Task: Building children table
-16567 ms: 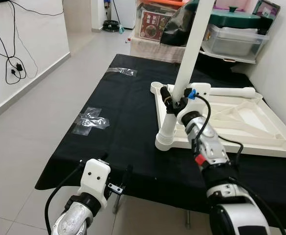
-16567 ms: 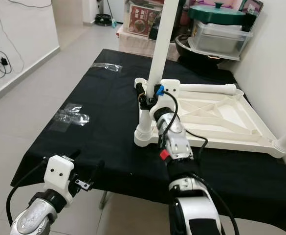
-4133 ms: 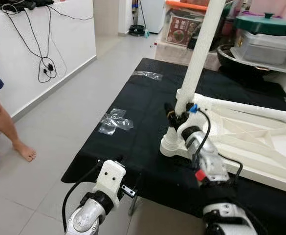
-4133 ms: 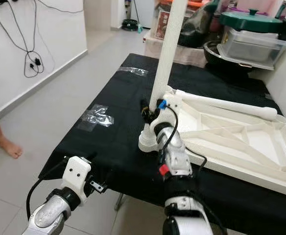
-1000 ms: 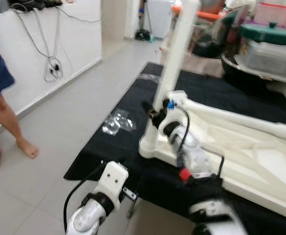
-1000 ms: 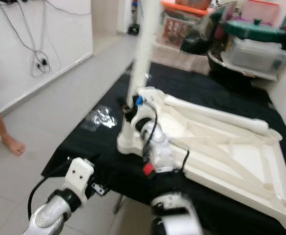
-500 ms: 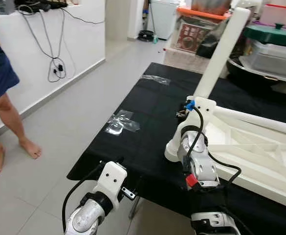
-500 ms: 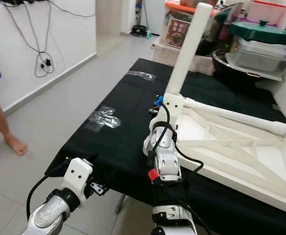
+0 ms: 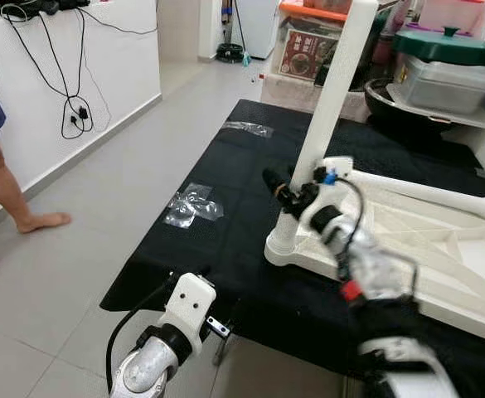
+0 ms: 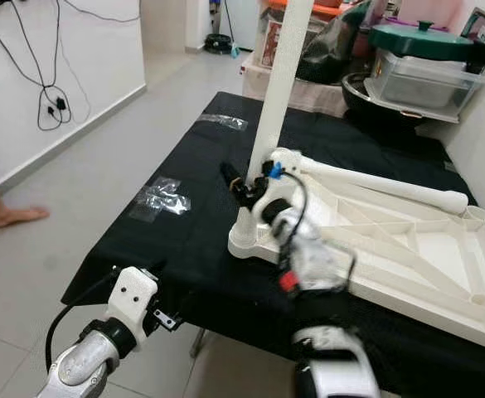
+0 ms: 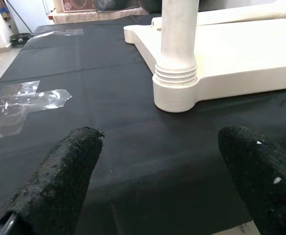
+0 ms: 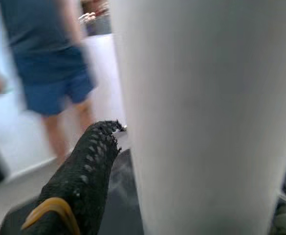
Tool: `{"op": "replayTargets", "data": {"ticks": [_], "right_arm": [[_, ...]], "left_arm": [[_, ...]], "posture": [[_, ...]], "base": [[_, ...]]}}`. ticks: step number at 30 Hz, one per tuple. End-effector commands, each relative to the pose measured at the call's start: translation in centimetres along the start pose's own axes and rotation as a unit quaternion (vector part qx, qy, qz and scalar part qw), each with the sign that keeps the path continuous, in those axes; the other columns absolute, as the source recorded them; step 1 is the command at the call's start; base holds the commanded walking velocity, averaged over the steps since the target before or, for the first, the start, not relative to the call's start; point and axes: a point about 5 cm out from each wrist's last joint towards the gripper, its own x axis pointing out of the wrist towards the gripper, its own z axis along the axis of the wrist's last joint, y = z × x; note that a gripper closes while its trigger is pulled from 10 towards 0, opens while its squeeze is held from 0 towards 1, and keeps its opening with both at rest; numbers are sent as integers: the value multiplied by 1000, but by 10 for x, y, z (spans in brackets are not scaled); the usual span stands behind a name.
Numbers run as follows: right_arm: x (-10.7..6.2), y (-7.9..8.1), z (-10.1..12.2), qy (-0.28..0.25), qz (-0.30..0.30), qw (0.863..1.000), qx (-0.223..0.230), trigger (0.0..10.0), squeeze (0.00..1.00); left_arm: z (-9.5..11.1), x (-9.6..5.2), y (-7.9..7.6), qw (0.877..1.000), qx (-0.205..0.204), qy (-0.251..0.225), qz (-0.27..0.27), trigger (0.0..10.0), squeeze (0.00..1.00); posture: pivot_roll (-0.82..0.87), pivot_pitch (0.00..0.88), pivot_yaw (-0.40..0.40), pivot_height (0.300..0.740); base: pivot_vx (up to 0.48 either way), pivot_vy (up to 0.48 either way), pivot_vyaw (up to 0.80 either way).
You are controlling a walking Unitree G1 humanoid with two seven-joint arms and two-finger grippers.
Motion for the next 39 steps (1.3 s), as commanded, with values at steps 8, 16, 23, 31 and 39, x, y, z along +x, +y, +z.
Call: {"op": "replayTargets", "data": {"ticks": [8, 16, 23, 31, 39], "right_arm": [[11, 24, -15, 100, 265, 959, -14, 10000, 0], [25, 28, -10, 88, 291, 952, -21, 9216, 0], [29, 22, -13, 23, 160, 987, -17, 0, 0], [14, -1, -32, 2, -252, 968, 13, 0, 0], [-14, -2, -42, 13, -459, 888, 25, 0, 0]], "left_arm": [[-2, 1, -3, 1000, -2, 5, -7, 10000, 0], [-4, -2, -4, 1000, -1, 7, -7, 10000, 0], [-6, -2, -5, 1000, -2, 10, -10, 10000, 0], [-5, -2, -4, 1000, -2, 9, -12, 10000, 0], [-5, -1, -3, 1000, -1, 9, -13, 10000, 0]], "posture": [[149, 0, -132, 740], [155, 0, -130, 740], [138, 0, -124, 740], [119, 0, -116, 740], [125, 0, -119, 740]], "base": [[0, 0, 0], [0, 0, 0], [0, 0, 0], [0, 0, 0], [0, 0, 0]]}}
